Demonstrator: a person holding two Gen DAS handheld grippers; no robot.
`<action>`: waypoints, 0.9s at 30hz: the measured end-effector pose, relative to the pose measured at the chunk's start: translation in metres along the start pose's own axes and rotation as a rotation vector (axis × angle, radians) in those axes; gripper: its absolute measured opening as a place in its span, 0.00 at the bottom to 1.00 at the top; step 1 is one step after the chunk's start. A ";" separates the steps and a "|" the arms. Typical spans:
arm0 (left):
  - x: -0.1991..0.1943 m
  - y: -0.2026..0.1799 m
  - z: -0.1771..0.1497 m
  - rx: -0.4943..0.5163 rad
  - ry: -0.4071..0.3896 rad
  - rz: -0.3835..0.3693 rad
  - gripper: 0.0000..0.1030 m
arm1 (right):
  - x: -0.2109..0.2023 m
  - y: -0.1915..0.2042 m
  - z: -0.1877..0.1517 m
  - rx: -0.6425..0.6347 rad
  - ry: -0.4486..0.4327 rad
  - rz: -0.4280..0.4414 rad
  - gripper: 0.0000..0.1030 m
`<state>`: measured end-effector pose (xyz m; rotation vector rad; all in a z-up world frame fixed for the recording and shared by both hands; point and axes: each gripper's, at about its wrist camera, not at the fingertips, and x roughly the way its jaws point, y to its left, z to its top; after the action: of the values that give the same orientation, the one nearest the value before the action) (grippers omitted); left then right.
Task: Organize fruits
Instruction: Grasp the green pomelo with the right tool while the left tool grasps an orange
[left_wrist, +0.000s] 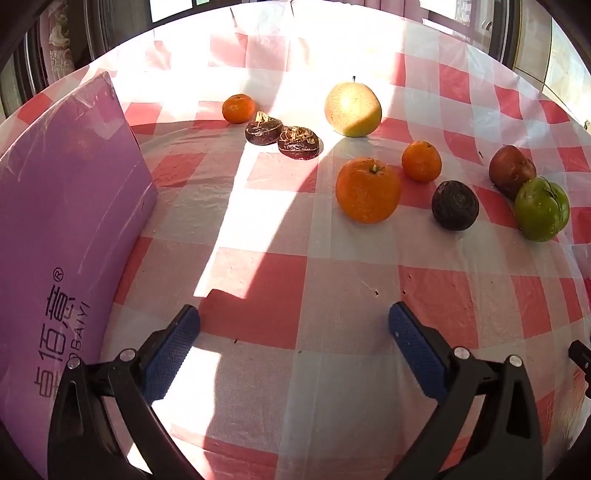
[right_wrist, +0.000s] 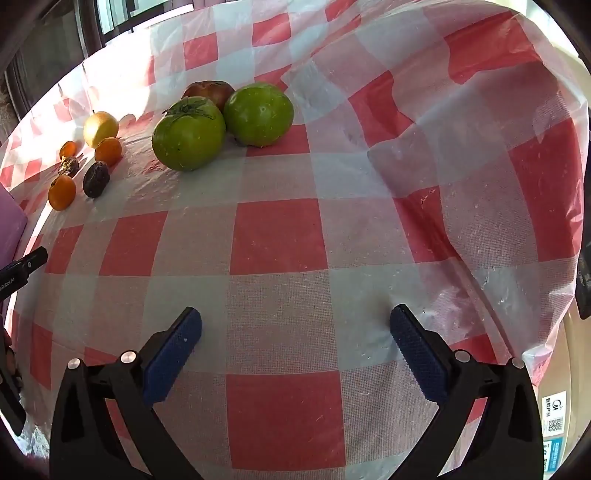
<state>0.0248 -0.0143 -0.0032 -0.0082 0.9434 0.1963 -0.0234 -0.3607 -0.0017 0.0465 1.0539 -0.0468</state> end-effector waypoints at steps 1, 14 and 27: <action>0.001 -0.002 0.002 -0.006 0.000 0.000 0.99 | 0.004 -0.006 0.004 0.012 -0.006 0.000 0.96; 0.012 -0.010 0.018 -0.083 0.039 -0.005 0.99 | 0.037 -0.010 0.057 -0.045 -0.020 0.079 0.94; 0.029 -0.018 0.043 -0.071 0.032 -0.020 0.99 | 0.071 0.009 0.125 -0.134 -0.062 0.155 0.78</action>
<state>0.0788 -0.0236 -0.0027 -0.0861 0.9675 0.2113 0.1205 -0.3600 -0.0017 0.0054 0.9868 0.1621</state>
